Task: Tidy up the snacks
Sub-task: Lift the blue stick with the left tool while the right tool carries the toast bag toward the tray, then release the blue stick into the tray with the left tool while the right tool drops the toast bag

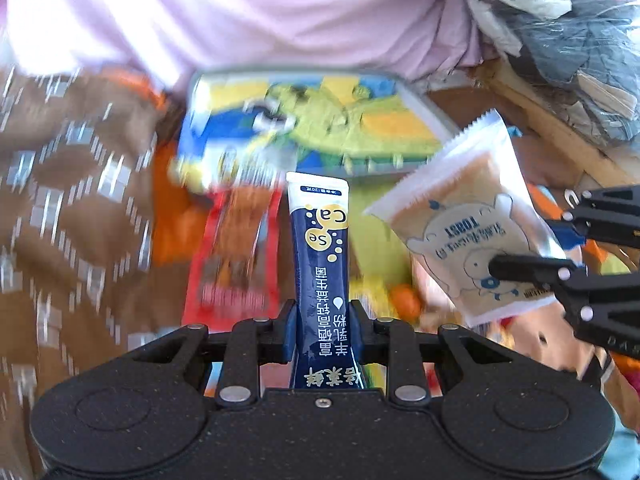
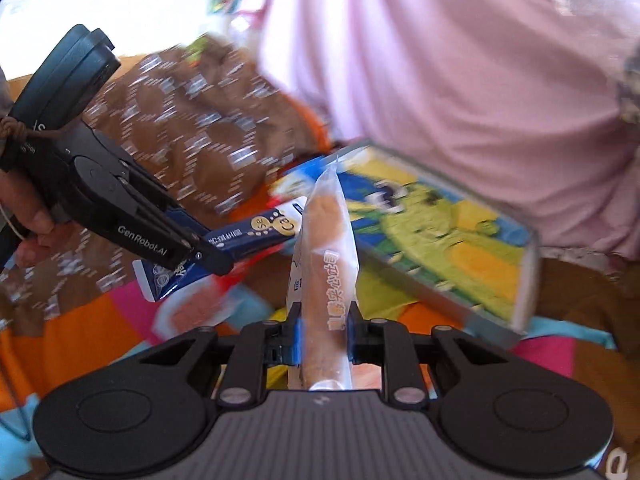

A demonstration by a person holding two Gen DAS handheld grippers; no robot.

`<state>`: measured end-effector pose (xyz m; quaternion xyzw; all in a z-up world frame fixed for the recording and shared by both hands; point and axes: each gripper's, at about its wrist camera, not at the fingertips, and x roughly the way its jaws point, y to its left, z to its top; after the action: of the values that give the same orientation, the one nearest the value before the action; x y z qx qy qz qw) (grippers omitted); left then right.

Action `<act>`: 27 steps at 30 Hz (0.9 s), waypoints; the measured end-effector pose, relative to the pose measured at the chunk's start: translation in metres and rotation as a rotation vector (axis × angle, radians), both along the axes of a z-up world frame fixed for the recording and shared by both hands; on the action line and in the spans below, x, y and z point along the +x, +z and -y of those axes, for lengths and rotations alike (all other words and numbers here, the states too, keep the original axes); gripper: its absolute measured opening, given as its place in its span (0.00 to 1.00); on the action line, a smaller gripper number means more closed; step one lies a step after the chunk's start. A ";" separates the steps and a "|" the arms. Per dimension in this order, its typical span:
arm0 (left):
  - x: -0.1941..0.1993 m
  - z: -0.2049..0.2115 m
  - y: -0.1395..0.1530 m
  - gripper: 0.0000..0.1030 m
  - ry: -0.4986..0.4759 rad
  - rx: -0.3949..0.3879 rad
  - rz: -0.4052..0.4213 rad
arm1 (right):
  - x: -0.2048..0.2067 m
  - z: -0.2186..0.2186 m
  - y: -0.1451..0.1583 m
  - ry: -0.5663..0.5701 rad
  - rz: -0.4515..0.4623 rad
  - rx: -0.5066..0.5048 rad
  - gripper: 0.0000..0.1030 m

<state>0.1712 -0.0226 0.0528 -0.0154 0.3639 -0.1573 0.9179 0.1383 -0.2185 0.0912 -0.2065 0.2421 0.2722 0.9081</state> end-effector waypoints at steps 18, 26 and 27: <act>0.166 0.066 0.013 0.28 0.273 -0.054 0.222 | 0.160 0.062 0.007 -0.382 0.045 0.380 0.22; 0.184 0.072 -0.003 0.28 0.292 -0.070 0.187 | 0.184 0.074 -0.015 -0.423 -0.039 0.390 0.23; 0.185 0.072 -0.006 0.28 0.291 -0.077 0.180 | 0.184 0.075 -0.015 -0.419 -0.041 0.378 0.24</act>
<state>0.3564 -0.0949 0.0471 -0.0888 0.2678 -0.0373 0.9586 0.3227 -0.2935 0.0759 0.0269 0.2426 0.1229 0.9619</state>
